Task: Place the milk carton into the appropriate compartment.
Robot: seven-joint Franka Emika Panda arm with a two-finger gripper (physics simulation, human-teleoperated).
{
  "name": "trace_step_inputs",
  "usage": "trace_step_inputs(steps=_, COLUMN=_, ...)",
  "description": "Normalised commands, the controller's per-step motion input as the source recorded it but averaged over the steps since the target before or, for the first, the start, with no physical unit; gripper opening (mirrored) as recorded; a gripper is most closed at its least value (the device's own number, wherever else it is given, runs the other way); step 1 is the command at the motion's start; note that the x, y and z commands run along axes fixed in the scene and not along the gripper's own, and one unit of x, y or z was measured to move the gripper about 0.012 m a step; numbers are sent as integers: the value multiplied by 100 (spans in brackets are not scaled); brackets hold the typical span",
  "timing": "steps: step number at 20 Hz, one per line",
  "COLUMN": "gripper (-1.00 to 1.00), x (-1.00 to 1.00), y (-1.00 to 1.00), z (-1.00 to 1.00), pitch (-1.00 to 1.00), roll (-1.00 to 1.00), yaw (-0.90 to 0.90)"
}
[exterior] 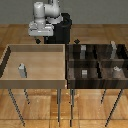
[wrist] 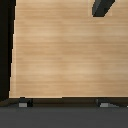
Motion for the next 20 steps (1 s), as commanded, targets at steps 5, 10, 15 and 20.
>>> trace_step_inputs(steps=5, gripper=100, x=0, y=-100, z=0, pitch=0, roll=0, yaw=0)
trace_step_inputs(steps=10, gripper=100, x=3, y=-60, z=0, pitch=0, roll=0, yaw=0)
trace_step_inputs(steps=15, gripper=100, x=100, y=0, z=0, pitch=0, roll=0, yaw=0)
trace_step_inputs(steps=20, gripper=100, x=100, y=0, z=0, pitch=0, roll=0, yaw=0)
